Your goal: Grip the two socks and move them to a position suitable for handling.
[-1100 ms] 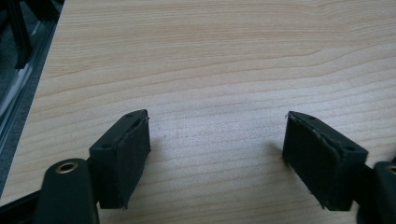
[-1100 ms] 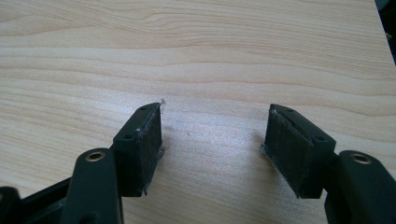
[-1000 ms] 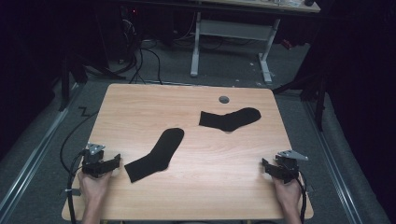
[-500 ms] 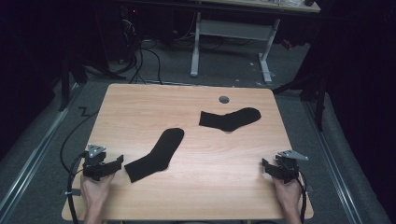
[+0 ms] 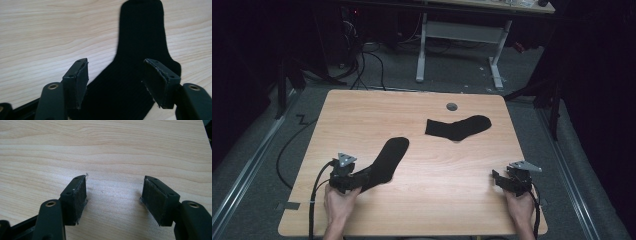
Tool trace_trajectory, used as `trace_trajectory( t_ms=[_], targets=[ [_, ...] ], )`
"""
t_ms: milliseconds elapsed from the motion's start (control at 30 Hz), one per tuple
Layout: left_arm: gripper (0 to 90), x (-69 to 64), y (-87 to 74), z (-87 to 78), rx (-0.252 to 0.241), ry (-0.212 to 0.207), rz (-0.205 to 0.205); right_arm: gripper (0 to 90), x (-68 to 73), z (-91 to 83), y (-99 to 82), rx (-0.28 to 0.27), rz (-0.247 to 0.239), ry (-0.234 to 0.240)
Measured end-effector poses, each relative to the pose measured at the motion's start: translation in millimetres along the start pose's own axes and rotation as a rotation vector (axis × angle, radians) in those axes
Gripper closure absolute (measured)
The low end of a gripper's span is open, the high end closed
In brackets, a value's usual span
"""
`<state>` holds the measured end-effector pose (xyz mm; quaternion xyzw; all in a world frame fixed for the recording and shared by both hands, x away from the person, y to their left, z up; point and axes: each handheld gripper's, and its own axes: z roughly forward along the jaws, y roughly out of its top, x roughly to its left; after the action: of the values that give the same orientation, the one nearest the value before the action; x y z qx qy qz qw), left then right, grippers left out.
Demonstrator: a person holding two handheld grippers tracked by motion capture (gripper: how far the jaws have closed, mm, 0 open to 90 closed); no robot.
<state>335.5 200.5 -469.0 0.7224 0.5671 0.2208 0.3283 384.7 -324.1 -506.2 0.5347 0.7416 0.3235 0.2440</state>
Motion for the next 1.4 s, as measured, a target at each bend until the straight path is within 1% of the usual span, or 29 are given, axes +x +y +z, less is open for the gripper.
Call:
trace_trajectory(
  t_ms=[67,100,133,233,300,400,500,600,667,733,767,800,833,933,1067,1100,1167,1233,1267,1300,1333,1400],
  targets=[
    [38.4,-11.8,3.3,8.8,0.023,0.008,0.028,36.5,0.1,0.1,-0.1,-0.001,-0.001,0.003],
    [38.6,-15.0,4.1,11.7,0.032,0.01,0.033,36.4,0.1,0.0,0.0,0.0,-0.002,0.003],
    [38.9,-15.0,4.1,11.7,0.032,0.01,0.033,36.4,0.1,0.0,0.0,0.0,-0.002,0.003],
    [39.6,-23.1,5.8,21.6,0.054,0.017,0.036,36.4,0.2,-0.1,0.0,0.001,-0.003,0.004],
    [39.9,-26.1,6.8,26.6,0.058,0.011,0.032,36.4,0.2,-0.1,-0.1,0.0,-0.004,0.004],
    [39.9,-29.1,8.4,33.1,0.067,-0.007,0.029,36.4,0.3,-0.1,-0.1,0.001,-0.002,0.004],
    [40.3,-34.5,8.8,40.0,0.076,-0.011,0.04,36.4,0.3,-0.1,-0.1,-0.001,-0.003,0.005],
    [40.4,-35.9,8.3,44.9,0.083,-0.017,0.035,36.4,0.3,-0.2,-0.1,0.001,-0.003,0.005],
    [40.3,-36.6,8.3,46.8,0.079,-0.016,0.04,36.4,0.3,-0.2,-0.1,0.001,-0.003,0.005],
    [40.2,-37.9,8.7,48.6,0.077,-0.014,0.061,36.4,0.2,-0.1,-0.1,-0.001,-0.004,0.005],
    [39.9,-37.9,8.7,48.6,0.077,-0.014,0.061,36.5,0.2,-0.1,-0.1,-0.001,-0.004,0.005],
    [39.6,-39.3,8.4,50.1,0.074,-0.011,0.088,36.4,0.2,-0.1,-0.2,-0.001,-0.004,0.005],
    [39.4,-39.3,8.4,50.1,0.074,-0.011,0.088,36.4,0.3,-0.2,-0.1,0.001,-0.005,0.004],
    [39.3,-40.2,8.4,52.2,0.06,-0.027,0.101,36.4,0.3,-0.2,-0.2,0.001,-0.005,0.004],
    [39.3,-42.2,9.0,53.7,0.056,-0.042,0.116,36.4,0.3,-0.2,-0.2,0.001,-0.006,0.005],
    [39.2,-44.2,10.5,54.7,0.062,-0.056,0.132,36.4,0.4,-0.2,-0.2,0.001,-0.005,0.005],
    [39.2,-45.8,11.4,55.4,0.065,-0.064,0.139,36.4,0.4,-0.2,-0.2,0.001,-0.005,0.005],
    [39.2,-52.2,13.9,57.9,0.072,-0.092,0.171,36.4,0.4,-0.3,-0.2,0.001,-0.005,0.005],
    [39.2,-52.2,13.9,57.9,0.072,-0.092,0.171,36.4,0.4,-0.3,-0.2,0.001,-0.005,0.005],
    [39.2,-56.3,15.3,59.4,0.074,-0.113,0.191,36.4,0.4,-0.2,-0.2,0.001,-0.005,0.006],
    [39.1,-56.3,15.3,59.4,0.074,-0.113,0.191,36.4,0.4,-0.2,-0.2,0.001,-0.005,0.006],
    [39.1,-60.0,15.8,61.0,0.068,-0.133,0.209,36.5,0.4,-0.2,-0.1,0.001,-0.005,0.006]
  ],
)
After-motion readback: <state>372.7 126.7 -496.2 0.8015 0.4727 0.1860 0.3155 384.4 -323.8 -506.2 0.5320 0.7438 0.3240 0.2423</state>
